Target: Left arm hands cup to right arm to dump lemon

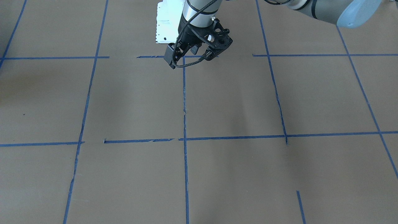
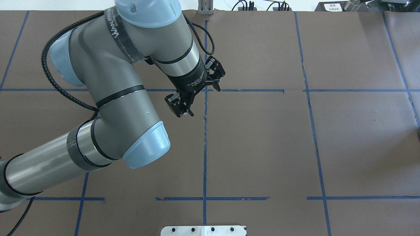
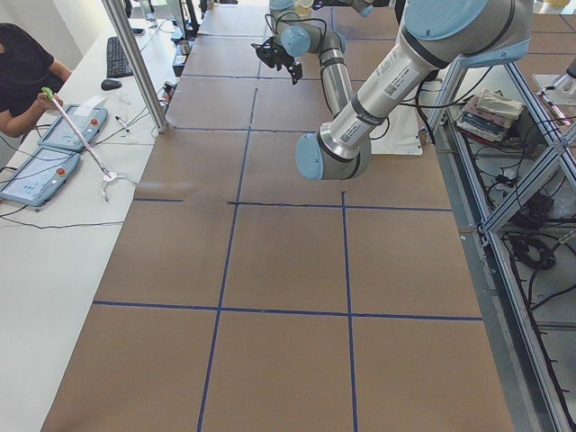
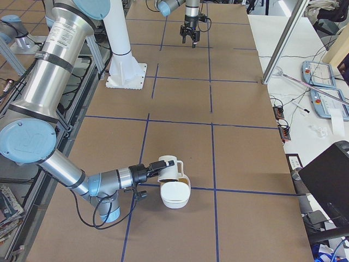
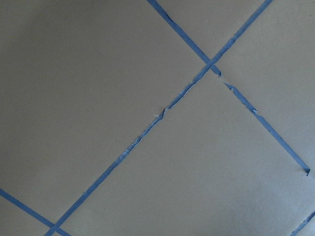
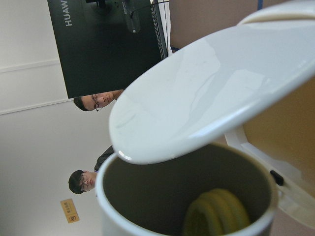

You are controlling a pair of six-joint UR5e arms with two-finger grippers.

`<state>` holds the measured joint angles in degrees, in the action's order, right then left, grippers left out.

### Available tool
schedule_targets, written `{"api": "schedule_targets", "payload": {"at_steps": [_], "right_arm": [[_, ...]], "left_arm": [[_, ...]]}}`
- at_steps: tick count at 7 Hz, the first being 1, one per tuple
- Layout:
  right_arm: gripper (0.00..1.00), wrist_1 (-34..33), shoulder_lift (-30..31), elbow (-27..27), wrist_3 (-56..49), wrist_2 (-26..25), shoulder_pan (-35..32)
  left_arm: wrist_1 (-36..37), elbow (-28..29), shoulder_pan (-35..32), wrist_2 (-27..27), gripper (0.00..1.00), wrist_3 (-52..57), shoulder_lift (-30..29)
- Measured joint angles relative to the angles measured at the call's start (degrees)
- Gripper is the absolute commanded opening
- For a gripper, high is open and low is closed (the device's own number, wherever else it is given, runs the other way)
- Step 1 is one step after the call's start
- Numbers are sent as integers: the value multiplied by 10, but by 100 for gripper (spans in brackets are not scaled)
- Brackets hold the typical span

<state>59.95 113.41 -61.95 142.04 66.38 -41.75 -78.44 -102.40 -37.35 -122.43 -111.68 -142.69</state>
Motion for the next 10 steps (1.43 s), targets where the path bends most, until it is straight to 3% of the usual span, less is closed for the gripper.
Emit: {"api": "schedule_targets", "payload": {"at_steps": [6,10], "right_arm": [[0,6,-40,-4,299,15,-57],[0,16,-46,-8,343,43,-84]], "left_arm": [[0,-2,0,0,100,0,-4],[0,-2,-1,0,100,0,-5]]}}
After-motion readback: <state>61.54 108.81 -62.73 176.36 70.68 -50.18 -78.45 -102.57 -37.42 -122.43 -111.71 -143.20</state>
